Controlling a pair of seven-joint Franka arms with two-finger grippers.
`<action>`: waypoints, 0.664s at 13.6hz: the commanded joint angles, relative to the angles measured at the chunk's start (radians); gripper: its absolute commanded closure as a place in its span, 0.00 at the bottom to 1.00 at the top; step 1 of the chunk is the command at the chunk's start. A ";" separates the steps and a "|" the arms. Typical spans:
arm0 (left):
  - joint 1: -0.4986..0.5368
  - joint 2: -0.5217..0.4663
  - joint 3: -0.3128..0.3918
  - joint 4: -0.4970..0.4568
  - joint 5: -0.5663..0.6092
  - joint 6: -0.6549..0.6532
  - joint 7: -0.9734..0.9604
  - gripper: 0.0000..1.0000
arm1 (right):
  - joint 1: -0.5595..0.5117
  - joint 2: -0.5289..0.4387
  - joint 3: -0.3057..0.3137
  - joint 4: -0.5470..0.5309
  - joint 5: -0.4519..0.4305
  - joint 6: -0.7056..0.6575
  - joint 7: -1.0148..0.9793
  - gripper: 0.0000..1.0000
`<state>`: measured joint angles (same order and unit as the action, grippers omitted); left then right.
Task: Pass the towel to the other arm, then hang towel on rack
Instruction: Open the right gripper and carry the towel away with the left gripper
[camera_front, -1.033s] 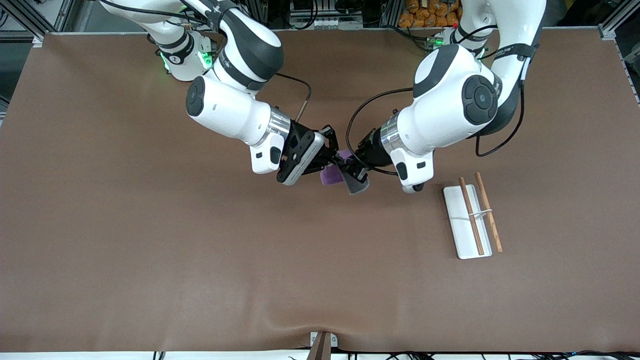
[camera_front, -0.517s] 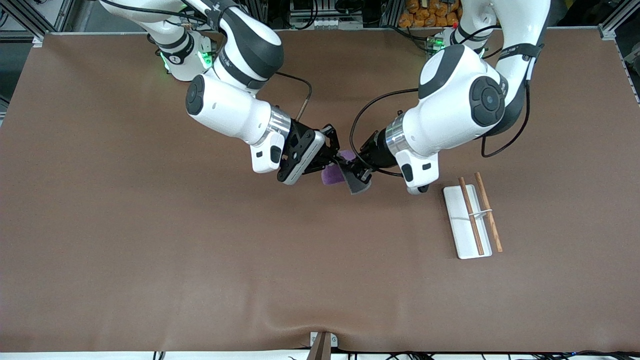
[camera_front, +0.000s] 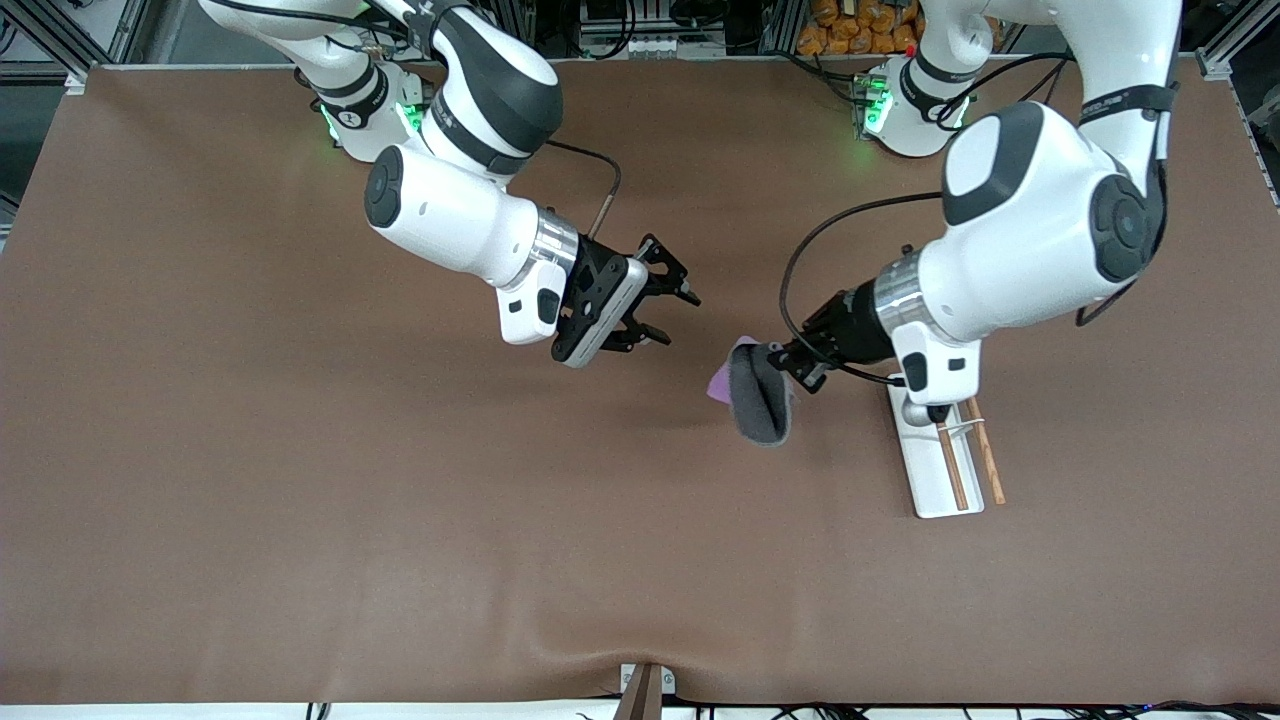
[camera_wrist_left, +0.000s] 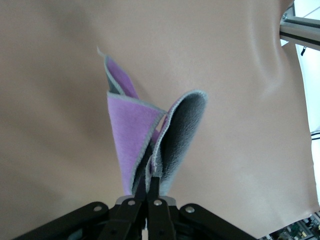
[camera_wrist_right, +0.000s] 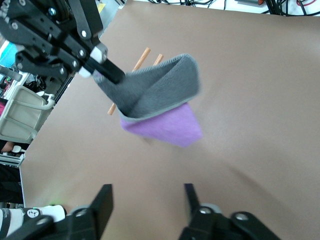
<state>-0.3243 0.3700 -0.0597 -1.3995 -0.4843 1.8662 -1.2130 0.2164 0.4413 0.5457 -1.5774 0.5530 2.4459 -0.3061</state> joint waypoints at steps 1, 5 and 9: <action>0.011 -0.013 -0.002 -0.007 0.074 -0.044 0.039 1.00 | -0.043 -0.039 -0.004 -0.038 -0.004 -0.036 0.002 0.00; -0.039 -0.013 -0.011 -0.006 0.343 -0.085 0.102 1.00 | -0.136 -0.049 -0.006 -0.038 -0.149 -0.168 0.005 0.00; -0.107 0.001 -0.012 -0.015 0.672 -0.090 0.182 1.00 | -0.261 -0.079 -0.004 -0.039 -0.313 -0.344 0.004 0.00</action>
<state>-0.4073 0.3712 -0.0755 -1.4066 0.0639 1.7891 -1.0802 0.0187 0.4058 0.5281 -1.5902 0.2983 2.1641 -0.3073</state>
